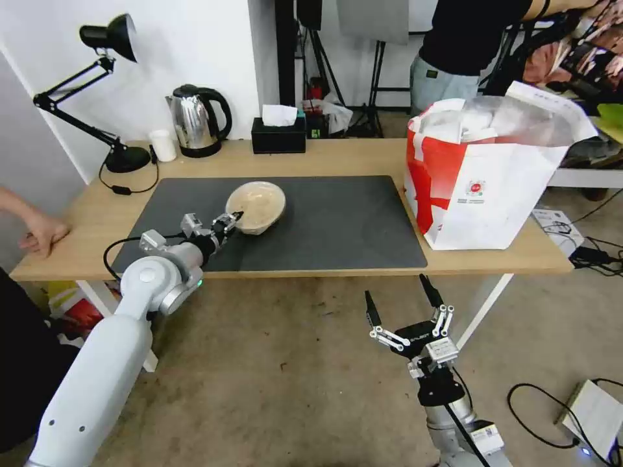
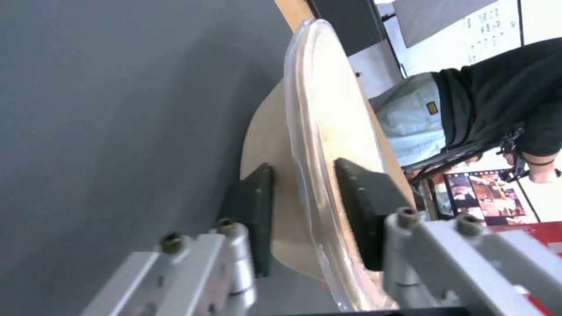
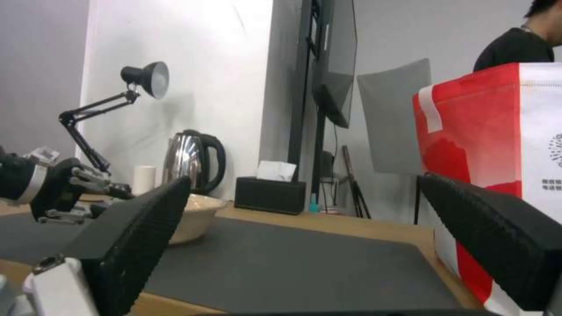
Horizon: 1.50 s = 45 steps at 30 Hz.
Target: Pick up the trash from the table and place it into the takeout bag.
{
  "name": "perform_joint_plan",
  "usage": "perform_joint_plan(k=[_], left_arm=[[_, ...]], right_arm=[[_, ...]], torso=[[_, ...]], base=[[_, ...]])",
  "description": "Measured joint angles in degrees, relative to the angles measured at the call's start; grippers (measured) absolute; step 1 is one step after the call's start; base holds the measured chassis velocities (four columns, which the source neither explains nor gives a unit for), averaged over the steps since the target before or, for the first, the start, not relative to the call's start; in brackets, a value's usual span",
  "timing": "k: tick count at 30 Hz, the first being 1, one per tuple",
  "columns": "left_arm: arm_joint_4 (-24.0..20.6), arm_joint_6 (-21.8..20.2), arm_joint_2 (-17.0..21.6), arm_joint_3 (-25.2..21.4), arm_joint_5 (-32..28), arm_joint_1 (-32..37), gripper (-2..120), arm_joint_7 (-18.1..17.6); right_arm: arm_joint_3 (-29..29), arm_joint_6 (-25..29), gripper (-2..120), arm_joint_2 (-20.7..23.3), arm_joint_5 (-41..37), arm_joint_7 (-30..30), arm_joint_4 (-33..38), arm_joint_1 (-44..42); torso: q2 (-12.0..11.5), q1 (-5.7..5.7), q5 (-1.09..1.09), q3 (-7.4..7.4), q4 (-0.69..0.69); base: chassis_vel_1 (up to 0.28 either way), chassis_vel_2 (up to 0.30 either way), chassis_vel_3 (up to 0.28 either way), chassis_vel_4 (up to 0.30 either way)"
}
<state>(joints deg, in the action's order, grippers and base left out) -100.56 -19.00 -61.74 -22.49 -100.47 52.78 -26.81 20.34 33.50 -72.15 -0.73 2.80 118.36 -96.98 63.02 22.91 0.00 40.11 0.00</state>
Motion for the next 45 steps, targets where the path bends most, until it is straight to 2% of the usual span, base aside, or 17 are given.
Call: perform_joint_plan(k=[4, 7, 25, 40, 45], left_arm=[[-0.50, 0.20, 0.41, -0.49, 0.26, 0.47, 5, 0.09], [-0.63, 0.28, 0.65, -0.79, 0.27, 0.67, 1, 0.19], [-0.82, 0.99, 0.73, -2.03, 1.26, 2.40, 1, 1.54], [-8.35, 2.01, 2.50, -4.88, -1.80, 2.17, 1, 1.67], [-11.47, 3.21, 5.27, -4.62, -3.86, 0.18, 1, 4.16]], right_arm=[[0.00, 0.00, 100, 0.00, 0.00, 0.00, 0.00, 0.00], [0.00, 0.00, 100, 0.00, 0.00, 0.00, 0.00, 0.00], [0.00, 0.00, 100, 0.00, 0.00, 0.00, 0.00, 0.00], [0.00, 0.00, 100, 0.00, 0.00, 0.00, 0.00, 0.00], [0.00, 0.00, 100, 0.00, 0.00, 0.00, 0.00, 0.00]], torso=[[0.00, 0.00, 0.00, 0.00, 0.00], [0.00, 0.01, 0.00, 0.00, 0.00], [0.00, 0.00, 0.00, 0.00, -0.01], [0.00, 0.00, 0.00, 0.00, 0.00], [0.00, 0.00, 0.00, 0.00, 0.00]], base=[[0.000, 0.000, 0.000, 0.000], [0.000, 0.000, 0.000, 0.000], [0.000, 0.000, 0.000, 0.000], [0.000, 0.000, 0.000, 0.000], [0.000, 0.000, 0.000, 0.000]])
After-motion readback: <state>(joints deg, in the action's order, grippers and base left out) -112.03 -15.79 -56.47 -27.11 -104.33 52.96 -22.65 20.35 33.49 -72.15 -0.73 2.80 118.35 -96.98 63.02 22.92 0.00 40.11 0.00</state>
